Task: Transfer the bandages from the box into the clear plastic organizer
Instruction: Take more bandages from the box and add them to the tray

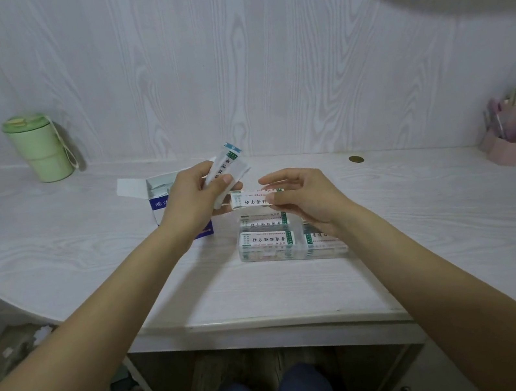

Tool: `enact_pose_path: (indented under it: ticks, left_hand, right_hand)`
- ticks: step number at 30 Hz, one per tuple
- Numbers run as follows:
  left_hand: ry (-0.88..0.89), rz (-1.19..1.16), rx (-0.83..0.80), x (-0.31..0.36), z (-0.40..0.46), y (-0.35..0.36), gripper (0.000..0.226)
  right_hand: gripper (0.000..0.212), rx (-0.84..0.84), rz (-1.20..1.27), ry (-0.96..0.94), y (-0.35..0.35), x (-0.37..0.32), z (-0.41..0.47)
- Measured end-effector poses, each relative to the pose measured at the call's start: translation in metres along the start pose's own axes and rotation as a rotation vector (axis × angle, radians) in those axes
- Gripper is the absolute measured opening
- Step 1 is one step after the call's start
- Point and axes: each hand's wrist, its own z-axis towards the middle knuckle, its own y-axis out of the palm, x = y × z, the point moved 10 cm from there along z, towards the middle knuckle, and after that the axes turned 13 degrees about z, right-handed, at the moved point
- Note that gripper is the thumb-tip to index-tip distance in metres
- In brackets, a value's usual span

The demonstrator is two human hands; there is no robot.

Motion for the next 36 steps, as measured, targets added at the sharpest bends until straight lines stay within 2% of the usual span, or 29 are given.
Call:
enact_pose_path:
  ticks: [8,12,17,21,27,33,35,36]
  left_hand:
    - [-0.006,-0.014,0.032,-0.005,0.005,-0.009,0.013]
    - [-0.009,-0.007,0.025,-0.008,0.007,-0.008,0.013]
    - [-0.003,0.009,0.009,-0.008,0.007,-0.008,0.015]
    - [0.001,0.023,0.015,-0.008,0.008,-0.011,0.016]
    - [-0.001,0.015,-0.001,-0.007,0.007,-0.011,0.016]
    - [-0.018,-0.017,-0.022,-0.005,0.006,-0.008,0.014]
    - [-0.032,-0.048,-0.038,-0.005,0.006,-0.006,0.012]
    - [-0.042,-0.062,-0.048,-0.005,0.005,-0.005,0.012]
  right_hand:
    - [0.013,0.152,-0.144,-0.044,-0.017,-0.002,0.005]
    - [0.012,0.229,-0.483,-0.163,-0.020,-0.008,0.009]
    - [0.010,0.176,-0.773,-0.236,-0.003,-0.006,0.011]
    - [0.004,0.150,-0.883,-0.230,0.003,-0.004,0.014]
    - [0.008,0.086,-1.074,-0.152,0.010,0.003,0.016]
    - [0.019,0.049,-1.149,-0.109,0.011,0.006,0.019]
    - [0.021,0.081,-0.988,-0.192,0.010,-0.008,0.017]
    - [0.019,0.096,-0.817,-0.236,0.010,-0.019,0.014]
